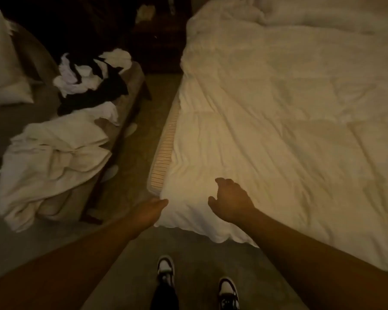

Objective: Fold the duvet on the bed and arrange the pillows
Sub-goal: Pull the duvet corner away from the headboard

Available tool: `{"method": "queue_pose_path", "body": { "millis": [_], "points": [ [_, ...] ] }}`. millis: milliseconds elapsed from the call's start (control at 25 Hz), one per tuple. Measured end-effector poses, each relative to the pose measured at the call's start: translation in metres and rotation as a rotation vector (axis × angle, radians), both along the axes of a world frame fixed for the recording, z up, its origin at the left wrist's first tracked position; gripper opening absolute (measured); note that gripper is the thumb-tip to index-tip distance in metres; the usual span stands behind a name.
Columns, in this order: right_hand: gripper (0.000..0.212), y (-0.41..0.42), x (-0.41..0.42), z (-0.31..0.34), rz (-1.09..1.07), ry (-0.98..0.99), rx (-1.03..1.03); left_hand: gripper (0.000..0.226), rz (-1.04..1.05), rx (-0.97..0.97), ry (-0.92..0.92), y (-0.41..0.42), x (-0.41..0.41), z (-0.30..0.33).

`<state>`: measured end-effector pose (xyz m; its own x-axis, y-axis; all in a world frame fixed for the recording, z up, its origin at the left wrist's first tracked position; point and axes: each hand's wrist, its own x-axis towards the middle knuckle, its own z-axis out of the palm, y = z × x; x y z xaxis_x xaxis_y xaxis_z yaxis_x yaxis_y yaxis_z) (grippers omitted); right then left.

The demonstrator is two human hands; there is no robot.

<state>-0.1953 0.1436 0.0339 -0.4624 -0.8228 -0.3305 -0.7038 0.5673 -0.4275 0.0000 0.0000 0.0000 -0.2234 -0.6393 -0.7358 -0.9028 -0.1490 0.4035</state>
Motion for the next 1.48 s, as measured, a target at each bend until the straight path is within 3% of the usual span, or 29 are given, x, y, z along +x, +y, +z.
{"method": "queue_pose_path", "body": {
  "millis": [120, 240, 360, 560, 680, 880, 1120, 1360, 1480],
  "points": [
    [0.057, -0.016, 0.004, -0.028, -0.096, -0.028, 0.072, 0.061, 0.144, 0.11, 0.103, -0.029, -0.007, -0.038],
    [0.058, -0.038, 0.012, -0.067, -0.226, -0.059, 0.177, 0.063, 0.157, 0.187, 0.119, -0.065, -0.017, -0.086],
    [0.063, -0.061, 0.028, -0.118, -0.375, -0.167, 0.245, 0.079, 0.187, 0.172, 0.133, -0.099, -0.021, -0.135],
    [0.064, -0.103, 0.08, -0.197, -0.44, -0.338, 0.289, 0.103, 0.148, 0.159, 0.101, -0.141, -0.019, -0.214],
    [0.069, -0.131, 0.113, -0.226, -0.513, -0.379, 0.257, 0.081, 0.128, 0.248, 0.124, -0.148, -0.015, -0.242],
    [0.114, -0.164, 0.18, -0.225, -0.627, -0.203, 0.309, 0.063, -0.052, 0.218, 0.16, -0.147, 0.003, -0.23],
    [0.088, -0.194, 0.248, -0.194, -0.515, -0.162, 0.33, 0.059, -0.079, 0.127, 0.217, -0.165, 0.071, -0.178],
    [0.113, -0.227, 0.33, -0.159, -0.523, -0.229, 0.314, 0.074, -0.016, 0.209, 0.342, -0.188, 0.139, -0.136],
    [0.114, -0.246, 0.357, -0.145, -0.512, -0.23, 0.338, 0.085, -0.039, 0.193, 0.347, -0.204, 0.163, -0.12]
  ]
}}
